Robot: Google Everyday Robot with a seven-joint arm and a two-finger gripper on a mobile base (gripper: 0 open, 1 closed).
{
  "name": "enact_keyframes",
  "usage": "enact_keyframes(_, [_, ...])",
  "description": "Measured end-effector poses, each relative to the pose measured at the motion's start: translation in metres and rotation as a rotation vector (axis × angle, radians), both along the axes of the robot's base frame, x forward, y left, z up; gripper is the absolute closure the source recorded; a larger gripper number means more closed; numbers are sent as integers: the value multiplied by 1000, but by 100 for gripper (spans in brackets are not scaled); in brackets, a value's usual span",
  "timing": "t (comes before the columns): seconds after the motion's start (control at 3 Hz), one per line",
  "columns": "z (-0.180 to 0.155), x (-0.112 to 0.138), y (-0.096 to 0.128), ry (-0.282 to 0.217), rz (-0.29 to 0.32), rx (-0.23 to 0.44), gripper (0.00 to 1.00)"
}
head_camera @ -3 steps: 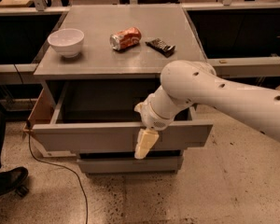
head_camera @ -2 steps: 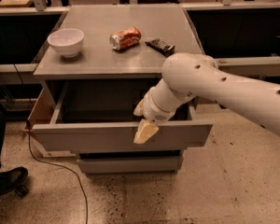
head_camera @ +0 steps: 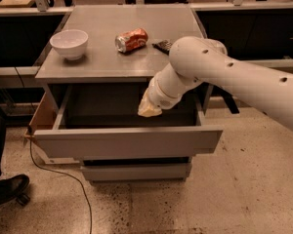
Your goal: Open top drawer
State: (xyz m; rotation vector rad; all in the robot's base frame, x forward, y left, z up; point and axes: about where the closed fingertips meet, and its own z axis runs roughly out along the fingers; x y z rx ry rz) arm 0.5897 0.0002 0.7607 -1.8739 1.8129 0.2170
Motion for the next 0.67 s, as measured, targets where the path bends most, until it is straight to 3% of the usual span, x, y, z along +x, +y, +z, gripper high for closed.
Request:
enact_keyframes(0.33, [-18,18,11,-6,-12,23,100])
enact_keyframes(0.67, [-45,34,21,-5,-32,30,100])
